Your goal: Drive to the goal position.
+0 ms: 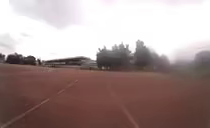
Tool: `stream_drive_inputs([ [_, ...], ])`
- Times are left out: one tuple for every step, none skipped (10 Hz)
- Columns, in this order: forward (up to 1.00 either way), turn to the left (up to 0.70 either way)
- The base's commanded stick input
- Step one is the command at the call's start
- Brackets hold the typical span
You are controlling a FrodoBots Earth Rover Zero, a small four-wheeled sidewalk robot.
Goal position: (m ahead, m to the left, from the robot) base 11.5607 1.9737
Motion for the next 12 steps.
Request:
stream_drive_inputs([
  [1.0,0.0],
  [1.0,0.0],
  [1.0,0.0],
  [1.0,0.0],
  [1.0,0.0],
  [1.0,0.0],
  [1.0,0.0],
  [1.0,0.0],
  [1.0,0.0],
  [1.0,0.0],
  [1.0,0.0],
  [1.0,0.0],
])
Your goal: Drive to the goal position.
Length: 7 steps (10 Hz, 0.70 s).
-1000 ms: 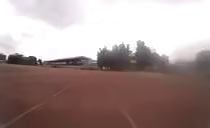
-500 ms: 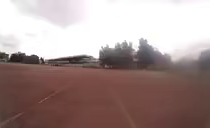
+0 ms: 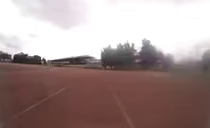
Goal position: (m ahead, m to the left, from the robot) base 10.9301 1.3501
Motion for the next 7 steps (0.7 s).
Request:
stream_drive_inputs([
  [1.0,0.0],
  [1.0,0.0],
  [1.0,0.0],
  [1.0,0.0],
  [1.0,0.0],
  [1.0,0.0],
  [1.0,0.0],
])
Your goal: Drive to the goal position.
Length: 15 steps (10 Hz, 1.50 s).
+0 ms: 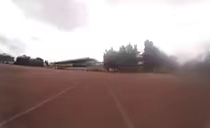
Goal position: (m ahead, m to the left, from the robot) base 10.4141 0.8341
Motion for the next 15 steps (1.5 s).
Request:
stream_drive_inputs([
  [1.0,0.0],
  [1.0,0.0],
  [1.0,0.0],
  [1.0,0.0],
  [1.0,0.0],
  [1.0,0.0],
  [1.0,0.0],
  [1.0,0.0],
  [1.0,0.0],
  [1.0,0.0],
  [1.0,0.0],
  [1.0,0.0],
  [1.0,0.0],
  [1.0,0.0],
  [1.0,0.0],
])
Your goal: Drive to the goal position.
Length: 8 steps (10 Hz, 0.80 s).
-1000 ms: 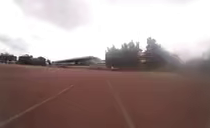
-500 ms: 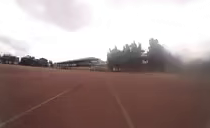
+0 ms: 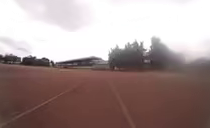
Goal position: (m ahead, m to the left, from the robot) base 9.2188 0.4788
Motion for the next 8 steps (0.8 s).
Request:
stream_drive_inputs([
  [1.0,0.0],
  [1.0,0.0],
  [1.0,0.0],
  [1.0,0.0],
  [1.0,0.0],
  [1.0,0.0],
  [1.0,-0.02],
  [1.0,-0.06],
])
